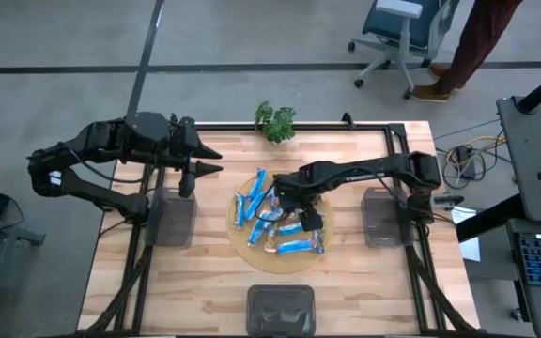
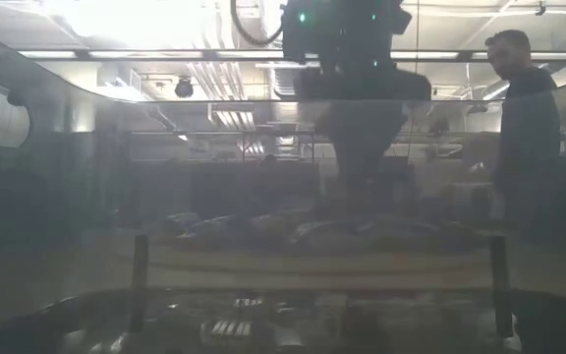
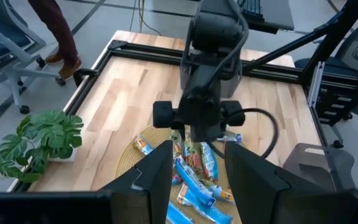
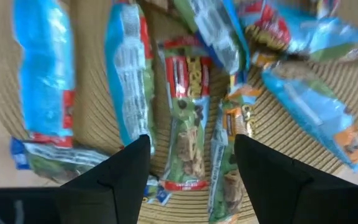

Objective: Pick and place Granola Bars by type
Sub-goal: Put the red granola bar into the top left bin

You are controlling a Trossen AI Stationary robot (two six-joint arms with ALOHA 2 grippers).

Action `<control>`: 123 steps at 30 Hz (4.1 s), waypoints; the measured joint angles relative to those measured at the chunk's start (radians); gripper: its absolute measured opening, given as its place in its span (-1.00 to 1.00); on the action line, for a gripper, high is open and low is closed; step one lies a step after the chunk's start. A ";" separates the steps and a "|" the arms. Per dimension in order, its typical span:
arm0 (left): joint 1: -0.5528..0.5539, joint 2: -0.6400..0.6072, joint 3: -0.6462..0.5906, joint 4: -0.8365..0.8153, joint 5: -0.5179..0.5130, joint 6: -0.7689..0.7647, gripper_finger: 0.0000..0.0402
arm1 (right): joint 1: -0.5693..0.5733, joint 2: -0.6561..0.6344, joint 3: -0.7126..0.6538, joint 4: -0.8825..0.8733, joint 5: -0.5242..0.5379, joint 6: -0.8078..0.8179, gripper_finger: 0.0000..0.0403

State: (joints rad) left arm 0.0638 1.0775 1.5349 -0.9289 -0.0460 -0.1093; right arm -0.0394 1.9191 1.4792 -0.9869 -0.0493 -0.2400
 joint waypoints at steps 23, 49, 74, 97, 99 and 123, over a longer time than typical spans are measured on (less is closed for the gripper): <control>-0.001 -0.222 -0.066 -0.035 -0.164 0.067 -0.35 | -0.007 0.019 -0.029 0.069 -0.008 -0.022 0.11; -0.001 -0.409 -0.224 -0.055 -0.162 0.025 -0.94 | -0.015 0.020 -0.178 0.185 -0.011 0.005 0.03; -0.001 -0.422 -0.222 -0.052 -0.162 0.004 -0.98 | -0.014 0.020 -0.228 0.251 -0.036 0.004 -0.45; -0.001 -0.422 -0.222 -0.051 -0.162 0.005 -0.98 | -0.014 0.008 -0.200 0.253 -0.076 0.037 -0.81; -0.001 -0.422 -0.221 -0.048 -0.162 0.005 -0.98 | -0.013 -0.011 -0.173 0.248 -0.091 0.046 -0.81; -0.001 -0.479 -0.221 -0.005 -0.162 0.015 -0.98 | 0.009 -0.086 0.073 0.721 -0.170 0.385 -0.81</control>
State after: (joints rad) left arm 0.0628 0.5985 1.3140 -0.9338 -0.2081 -0.0946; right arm -0.0299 1.8328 1.5524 -0.2661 -0.2195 0.1450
